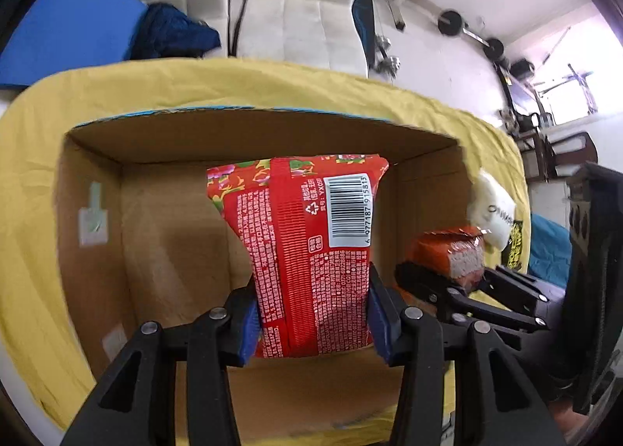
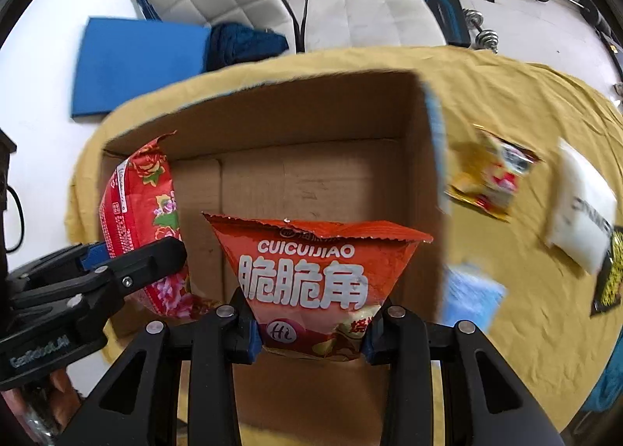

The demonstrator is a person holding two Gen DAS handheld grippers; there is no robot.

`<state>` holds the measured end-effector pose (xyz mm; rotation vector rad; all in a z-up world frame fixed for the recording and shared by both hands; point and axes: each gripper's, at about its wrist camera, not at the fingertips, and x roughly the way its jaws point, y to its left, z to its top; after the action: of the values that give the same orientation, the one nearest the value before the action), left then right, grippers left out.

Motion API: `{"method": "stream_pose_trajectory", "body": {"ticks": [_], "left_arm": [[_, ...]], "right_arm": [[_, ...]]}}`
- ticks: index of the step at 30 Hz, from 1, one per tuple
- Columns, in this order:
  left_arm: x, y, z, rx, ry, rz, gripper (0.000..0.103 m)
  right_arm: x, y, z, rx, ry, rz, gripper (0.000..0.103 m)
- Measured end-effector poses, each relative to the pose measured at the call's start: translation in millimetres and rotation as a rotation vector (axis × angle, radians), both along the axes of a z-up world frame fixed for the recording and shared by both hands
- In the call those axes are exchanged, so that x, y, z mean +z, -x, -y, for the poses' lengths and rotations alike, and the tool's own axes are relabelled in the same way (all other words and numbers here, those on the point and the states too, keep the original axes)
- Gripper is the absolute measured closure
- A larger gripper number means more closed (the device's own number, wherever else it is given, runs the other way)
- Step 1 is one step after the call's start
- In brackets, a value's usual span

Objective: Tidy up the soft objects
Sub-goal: 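Carry both bags into the cardboard box and open both grippers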

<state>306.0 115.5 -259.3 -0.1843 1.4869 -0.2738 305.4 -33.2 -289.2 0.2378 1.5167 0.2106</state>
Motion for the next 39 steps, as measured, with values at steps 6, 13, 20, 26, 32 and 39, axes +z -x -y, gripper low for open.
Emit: {"method": "stream_pose_trajectory", "body": {"ticks": [6, 13, 20, 26, 32, 39], "left_arm": [[-49, -33, -15, -0.052, 0.03, -0.088, 0.06], [-83, -54, -16, -0.06, 0.086, -0.147, 0.062], [-103, -52, -15, -0.066, 0.071, -0.17, 0.06], [-95, -42, -20, -0.023, 0.014, -0.133, 0.06], [-73, -27, -36, 0.04, -0.054, -0.092, 0.055], [-34, 1, -47, 0.051, -0.13, 0.004, 0.03]], "right_arm": [[-37, -26, -23, 0.035, 0.057, -0.038, 0.064], [-76, -43, -26, 0.034, 0.13, -0.09, 0.064], [-87, -45, -25, 0.0, 0.17, -0.097, 0.06], [-75, -39, -25, -0.005, 0.174, -0.073, 0.044], [-47, -25, -32, 0.003, 0.177, -0.041, 0.033], [-13, 4, -43, 0.006, 0.183, 0.006, 0.017]]}}
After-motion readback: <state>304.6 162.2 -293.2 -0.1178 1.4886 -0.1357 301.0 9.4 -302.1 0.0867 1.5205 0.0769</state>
